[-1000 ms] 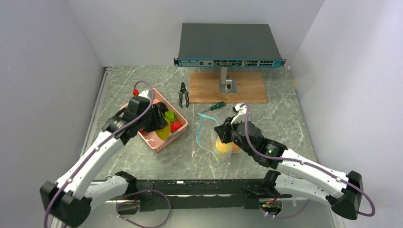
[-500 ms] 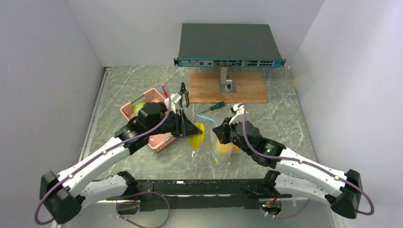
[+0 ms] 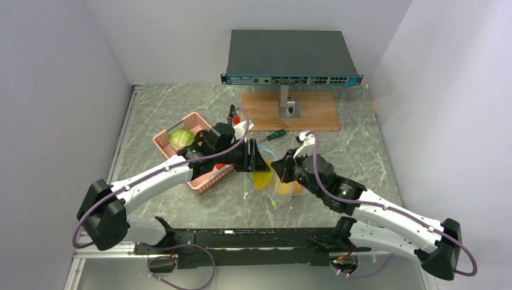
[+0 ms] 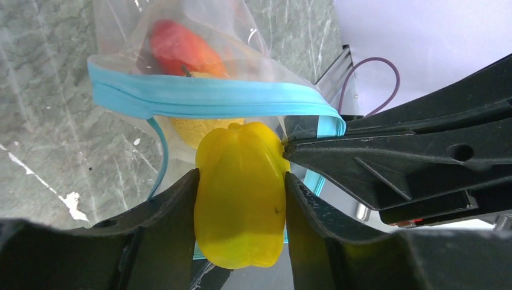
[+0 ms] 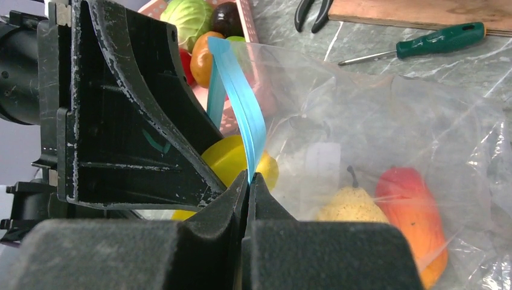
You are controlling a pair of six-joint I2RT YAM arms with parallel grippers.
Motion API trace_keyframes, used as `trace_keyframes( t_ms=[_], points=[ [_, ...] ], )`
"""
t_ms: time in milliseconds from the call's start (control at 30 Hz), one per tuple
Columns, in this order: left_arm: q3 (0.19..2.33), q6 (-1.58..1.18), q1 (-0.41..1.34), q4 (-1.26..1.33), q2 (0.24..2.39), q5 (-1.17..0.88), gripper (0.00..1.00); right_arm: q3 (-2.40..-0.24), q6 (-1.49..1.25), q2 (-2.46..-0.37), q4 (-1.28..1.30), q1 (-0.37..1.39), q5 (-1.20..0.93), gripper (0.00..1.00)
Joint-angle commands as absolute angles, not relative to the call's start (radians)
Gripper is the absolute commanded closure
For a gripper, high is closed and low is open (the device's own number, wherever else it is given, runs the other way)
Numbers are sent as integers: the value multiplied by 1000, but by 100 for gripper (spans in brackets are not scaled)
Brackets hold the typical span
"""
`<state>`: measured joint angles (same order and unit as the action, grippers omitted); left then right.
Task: Place the food in the zip-top bag and seal the zipper
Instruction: Place the fake fruit in the zipper food storage bag, then pick up the fake fruit from the bin.
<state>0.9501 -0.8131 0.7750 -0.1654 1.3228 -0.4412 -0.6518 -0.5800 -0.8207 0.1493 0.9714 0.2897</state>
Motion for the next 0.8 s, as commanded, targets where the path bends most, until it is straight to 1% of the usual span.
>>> trace_keyframes(
  t_ms=[0,33,100,200,367,533,633,767],
  points=[
    [1020,-769,789,-200,1311,-379,38,-697,-592,-809,116,975,270,100],
    [1021,-766,789,-207,1307,-372,31,-695,-592,-808,115,975,271,100],
    [1017,-761,789,-211,1297,-362,21,-689,-592,-802,111,976,276,100],
    [1003,-757,790,-211,1276,-348,13,-684,-594,-799,110,976,281,100],
    [1011,-739,789,-261,1246,-325,10,-682,-591,-802,112,975,285,100],
    [995,-708,789,-338,1136,-245,9,-675,-590,-799,125,976,302,100],
    [985,-678,789,-439,1055,-124,9,-667,-590,-794,129,975,309,100],
    [934,-678,788,-577,927,104,7,-658,-592,-790,128,976,314,100]
  ],
)
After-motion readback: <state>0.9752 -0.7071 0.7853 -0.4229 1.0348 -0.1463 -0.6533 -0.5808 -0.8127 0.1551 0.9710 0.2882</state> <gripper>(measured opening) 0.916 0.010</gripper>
